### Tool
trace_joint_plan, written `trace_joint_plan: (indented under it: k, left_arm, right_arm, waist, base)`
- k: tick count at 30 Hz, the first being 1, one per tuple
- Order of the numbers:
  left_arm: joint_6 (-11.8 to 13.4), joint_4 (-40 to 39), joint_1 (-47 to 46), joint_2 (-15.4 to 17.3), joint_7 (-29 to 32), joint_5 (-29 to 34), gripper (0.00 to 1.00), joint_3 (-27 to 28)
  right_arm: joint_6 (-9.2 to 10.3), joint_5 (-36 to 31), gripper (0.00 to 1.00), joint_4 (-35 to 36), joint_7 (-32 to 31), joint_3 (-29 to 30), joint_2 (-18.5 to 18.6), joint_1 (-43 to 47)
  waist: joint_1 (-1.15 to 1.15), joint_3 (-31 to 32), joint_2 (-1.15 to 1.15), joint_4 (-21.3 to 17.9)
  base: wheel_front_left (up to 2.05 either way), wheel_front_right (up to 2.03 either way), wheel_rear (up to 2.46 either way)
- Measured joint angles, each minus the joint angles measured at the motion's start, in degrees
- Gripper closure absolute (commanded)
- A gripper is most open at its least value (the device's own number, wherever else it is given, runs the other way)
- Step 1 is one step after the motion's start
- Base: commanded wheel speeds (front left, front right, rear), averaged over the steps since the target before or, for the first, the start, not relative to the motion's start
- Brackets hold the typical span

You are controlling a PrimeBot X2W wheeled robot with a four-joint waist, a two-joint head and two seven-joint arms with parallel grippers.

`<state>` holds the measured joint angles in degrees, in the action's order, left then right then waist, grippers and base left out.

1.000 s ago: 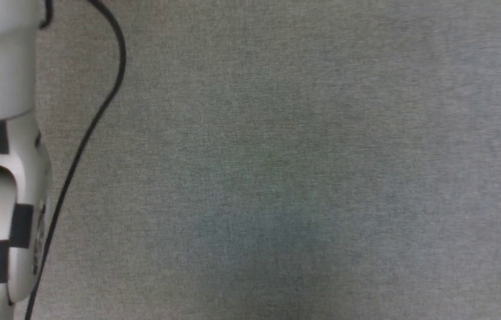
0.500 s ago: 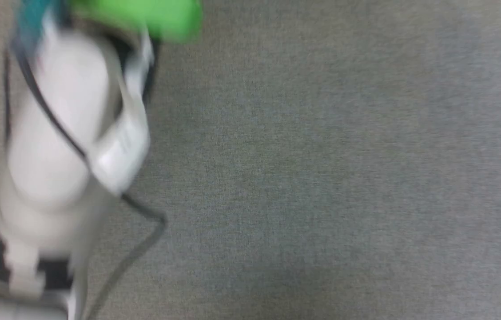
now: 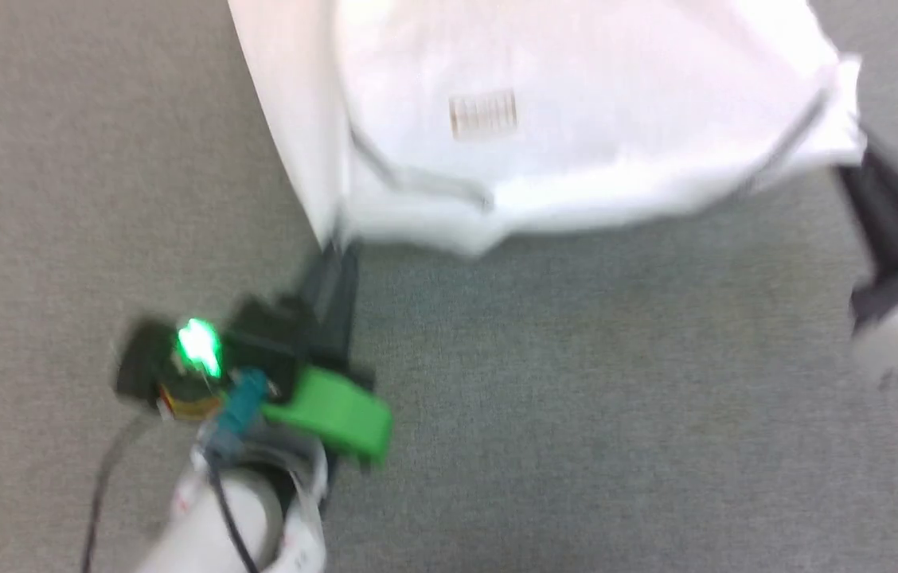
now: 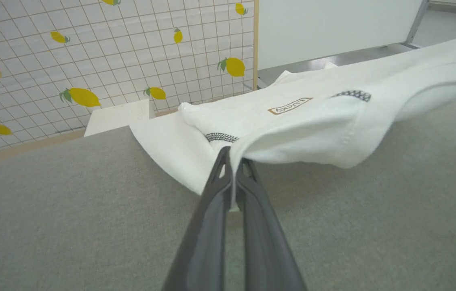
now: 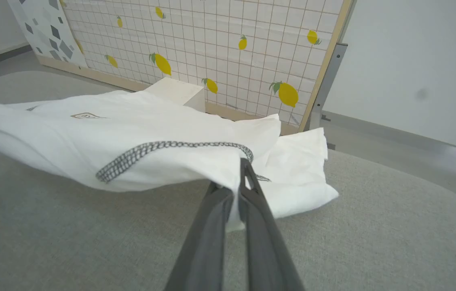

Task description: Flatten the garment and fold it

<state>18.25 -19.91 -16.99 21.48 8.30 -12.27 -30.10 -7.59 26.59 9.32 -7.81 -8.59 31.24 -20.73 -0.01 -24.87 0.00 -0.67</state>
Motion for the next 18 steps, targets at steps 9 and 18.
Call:
trace_joint_plan:
  k: [9, 18]
  left_arm:
    - [-0.99, 4.87, 13.49, 2.58, 8.6, -5.27, 1.0, -5.25]
    - [-2.68, 6.71, 20.13, 3.77, 14.77, -11.54, 1.0, -7.98]
  right_arm:
    - [-0.01, -2.21, 1.0, 0.66, -3.38, 1.87, -3.33, 17.4]
    - [-0.01, -5.33, 1.0, -1.68, -4.94, 0.57, -4.02, 27.16]
  waist:
    - [0.0, 7.05, 0.0, -0.36]
    - [0.0, 11.51, 0.0, -0.35]
  base:
    - [0.0, 0.0, 0.0]
    - [0.0, 0.0, 0.0]
